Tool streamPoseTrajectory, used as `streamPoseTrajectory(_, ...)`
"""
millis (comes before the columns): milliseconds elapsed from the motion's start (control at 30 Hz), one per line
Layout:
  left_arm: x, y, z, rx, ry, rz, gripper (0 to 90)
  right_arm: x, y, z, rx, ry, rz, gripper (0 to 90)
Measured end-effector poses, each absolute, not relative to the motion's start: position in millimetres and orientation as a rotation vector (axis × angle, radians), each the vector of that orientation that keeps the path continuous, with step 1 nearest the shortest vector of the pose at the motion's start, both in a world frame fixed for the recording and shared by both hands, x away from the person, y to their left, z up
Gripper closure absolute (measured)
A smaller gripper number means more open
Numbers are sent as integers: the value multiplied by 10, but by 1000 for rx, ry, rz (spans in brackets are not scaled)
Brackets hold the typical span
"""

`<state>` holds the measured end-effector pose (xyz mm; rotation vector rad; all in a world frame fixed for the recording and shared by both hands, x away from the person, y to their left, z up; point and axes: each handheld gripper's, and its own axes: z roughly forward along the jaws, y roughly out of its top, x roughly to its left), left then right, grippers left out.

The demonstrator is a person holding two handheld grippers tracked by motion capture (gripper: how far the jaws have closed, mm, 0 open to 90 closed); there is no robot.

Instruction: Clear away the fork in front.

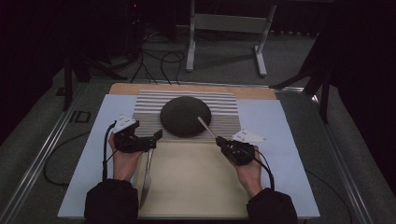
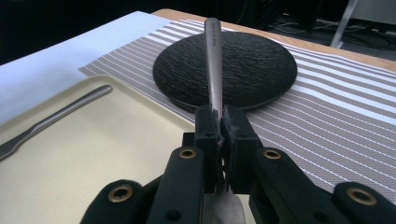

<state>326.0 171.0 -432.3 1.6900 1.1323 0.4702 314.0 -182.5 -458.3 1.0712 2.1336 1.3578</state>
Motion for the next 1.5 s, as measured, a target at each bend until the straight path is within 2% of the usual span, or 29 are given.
streamPoseTrajectory(833,3365,1224,-4279,1762,1022,355,0,3014,-1680,-4475,985,2140,1445,861)
streamPoseTrajectory(1200,3423,1070,-4319,1757,1026,258,1,2948,-1556,-4461,933,2143,1476,861)
streamPoseTrajectory(1367,3445,983,-4321,1763,1042,220,50,2935,-1521,-4461,918,2138,1488,861)
streamPoseTrajectory(1433,3458,910,-4328,1765,1069,204,147,2924,-1493,-4461,905,2137,1494,861)
streamPoseTrajectory(1500,3464,891,-4333,1769,1065,184,159,2925,-1482,-4469,898,2140,1496,861)
